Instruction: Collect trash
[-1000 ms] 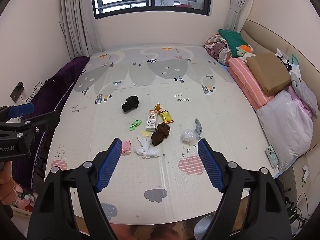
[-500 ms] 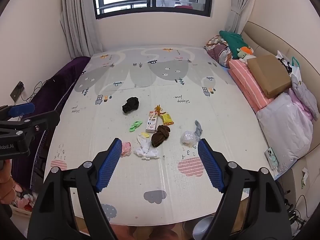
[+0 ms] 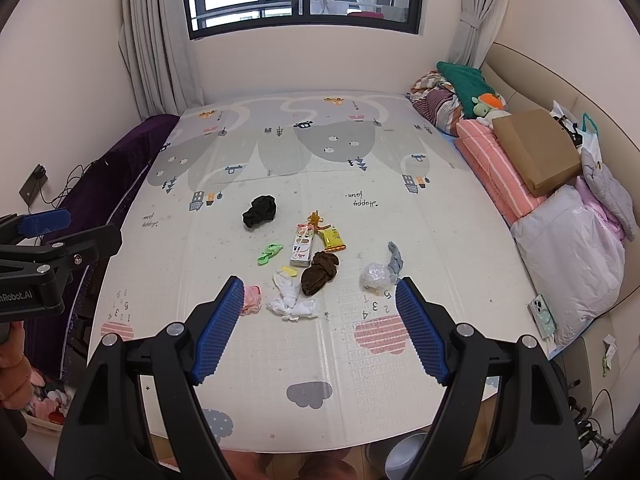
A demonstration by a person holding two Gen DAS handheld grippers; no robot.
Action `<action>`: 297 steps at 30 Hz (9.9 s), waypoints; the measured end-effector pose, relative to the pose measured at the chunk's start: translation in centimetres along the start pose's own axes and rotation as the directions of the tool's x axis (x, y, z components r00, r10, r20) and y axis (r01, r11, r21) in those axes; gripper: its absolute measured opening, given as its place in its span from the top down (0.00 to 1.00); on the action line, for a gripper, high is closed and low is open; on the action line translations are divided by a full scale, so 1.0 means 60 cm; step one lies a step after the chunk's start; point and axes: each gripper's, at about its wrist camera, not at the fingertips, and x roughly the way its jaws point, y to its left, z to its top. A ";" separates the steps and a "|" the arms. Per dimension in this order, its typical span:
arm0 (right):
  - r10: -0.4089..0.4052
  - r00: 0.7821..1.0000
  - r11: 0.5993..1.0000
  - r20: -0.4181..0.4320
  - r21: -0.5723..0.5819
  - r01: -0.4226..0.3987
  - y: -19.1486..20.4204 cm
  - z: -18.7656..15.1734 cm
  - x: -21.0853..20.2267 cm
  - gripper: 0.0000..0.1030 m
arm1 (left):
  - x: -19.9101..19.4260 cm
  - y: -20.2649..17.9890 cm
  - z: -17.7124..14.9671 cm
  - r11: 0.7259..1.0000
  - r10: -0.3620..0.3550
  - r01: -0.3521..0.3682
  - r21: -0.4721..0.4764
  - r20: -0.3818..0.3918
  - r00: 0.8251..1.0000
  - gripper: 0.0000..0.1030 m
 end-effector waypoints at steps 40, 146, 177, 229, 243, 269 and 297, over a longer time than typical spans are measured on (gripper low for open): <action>-0.003 1.000 1.000 0.006 -0.005 0.003 -0.001 0.004 0.000 0.27 | 0.006 0.001 0.003 1.000 -0.004 0.004 -0.006 -0.005 1.000 0.04; 0.067 0.966 0.997 -0.250 0.046 -0.057 0.012 -0.317 0.586 0.76 | 0.617 0.053 -0.221 0.951 -0.208 0.270 0.148 -0.338 0.918 0.58; -0.261 0.887 0.674 -0.380 0.586 0.450 -0.508 -0.895 0.245 0.32 | 0.485 -0.710 -0.617 0.475 -0.283 0.669 0.571 -0.621 0.731 0.57; -0.229 0.921 0.810 -0.315 0.464 0.360 -0.402 -0.623 0.310 0.32 | 0.555 -0.463 -0.392 0.736 -0.266 0.481 0.476 -0.450 0.852 0.27; -0.079 0.981 0.969 -0.180 0.216 0.118 -0.142 -0.301 0.523 0.32 | 0.635 -0.087 -0.188 0.937 -0.150 0.231 0.263 -0.294 0.944 0.26; 0.091 0.979 0.996 -0.183 0.016 -0.090 -0.028 -0.188 0.758 0.32 | 0.759 0.033 -0.185 0.987 -0.055 0.084 0.139 -0.200 0.978 0.69; 0.007 0.984 0.994 -0.179 0.112 0.013 -0.040 -0.180 0.684 0.90 | 0.652 0.004 -0.135 0.950 -0.150 0.188 0.251 -0.161 0.975 0.69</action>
